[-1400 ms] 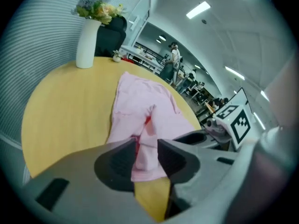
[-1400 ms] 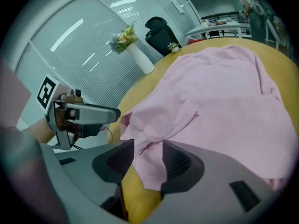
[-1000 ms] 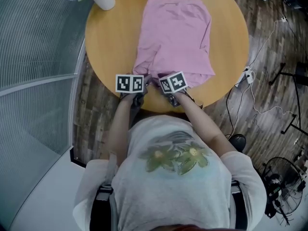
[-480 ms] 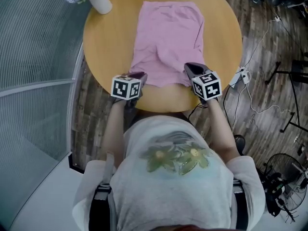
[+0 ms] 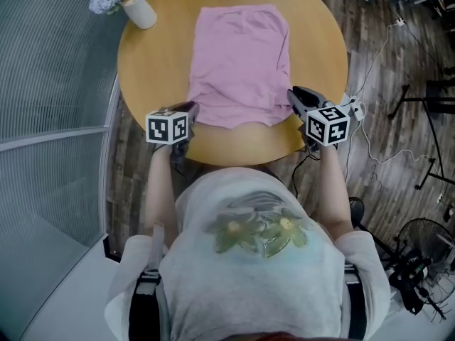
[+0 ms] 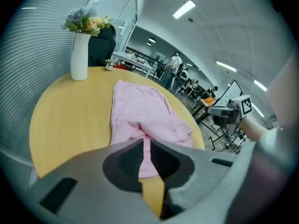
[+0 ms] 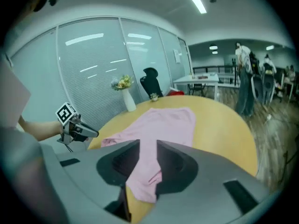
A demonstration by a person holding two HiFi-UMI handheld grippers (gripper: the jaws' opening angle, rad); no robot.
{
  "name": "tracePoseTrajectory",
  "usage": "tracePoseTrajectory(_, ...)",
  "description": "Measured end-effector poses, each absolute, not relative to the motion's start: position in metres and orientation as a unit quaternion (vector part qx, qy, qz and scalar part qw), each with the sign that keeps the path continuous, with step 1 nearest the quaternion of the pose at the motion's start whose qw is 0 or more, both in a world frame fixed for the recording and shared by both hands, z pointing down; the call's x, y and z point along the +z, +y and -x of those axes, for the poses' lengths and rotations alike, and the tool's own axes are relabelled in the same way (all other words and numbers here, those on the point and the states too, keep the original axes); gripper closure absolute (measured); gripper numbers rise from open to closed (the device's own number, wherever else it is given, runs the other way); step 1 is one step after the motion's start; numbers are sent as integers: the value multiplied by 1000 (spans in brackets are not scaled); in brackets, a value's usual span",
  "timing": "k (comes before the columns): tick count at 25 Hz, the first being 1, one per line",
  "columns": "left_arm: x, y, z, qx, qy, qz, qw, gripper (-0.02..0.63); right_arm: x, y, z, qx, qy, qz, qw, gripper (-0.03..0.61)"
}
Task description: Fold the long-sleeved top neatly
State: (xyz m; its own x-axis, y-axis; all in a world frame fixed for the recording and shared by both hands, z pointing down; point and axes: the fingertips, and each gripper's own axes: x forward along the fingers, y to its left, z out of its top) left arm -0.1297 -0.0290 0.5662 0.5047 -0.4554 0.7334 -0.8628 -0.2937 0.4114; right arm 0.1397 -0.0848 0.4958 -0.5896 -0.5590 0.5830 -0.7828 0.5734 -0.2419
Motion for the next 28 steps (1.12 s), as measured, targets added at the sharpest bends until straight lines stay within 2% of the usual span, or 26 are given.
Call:
tracePoseTrajectory(1,567,-29,130,251,-432,-764,408,583,514,-79,-135,278,-851,-381,230,435)
tracePoseTrajectory(2,568,-30,130,252,-434,-763,407,583,534,-75,-131,309,-842,-375,234,413)
tracePoseTrajectory(6,571,-35,136,249,-462,-751,401,580,616,-65,-126,398,-784,-391,273,410)
tracePoseTrajectory(9,570,-36,143,245,-479,-742,399,577,643,-67,-122,448,-753,-410,252,414)
tracePoseTrajectory(10,570,-36,146,244,-484,-740,397,577,642,-70,-119,456,-753,-411,237,478)
tracePoseTrajectory(11,569,-37,149,243,-490,-738,395,577,635,-73,-117,457,-757,-411,221,549)
tracePoseTrajectory(15,568,-37,160,246,-502,-735,385,564,565,-90,-106,420,-800,-398,159,554)
tracePoseTrajectory(17,572,-35,158,266,-486,-740,381,453,517,-96,-105,394,-823,-389,129,555)
tracePoseTrajectory(23,592,-30,150,333,-465,-747,339,411,407,-99,-128,335,-858,-386,46,555)
tracePoseTrajectory(25,603,-25,145,350,-452,-747,339,411,416,-99,-148,320,-852,-409,68,555)
tracePoseTrajectory(28,623,-17,137,378,-434,-741,346,411,496,-97,-185,318,-812,-455,179,554)
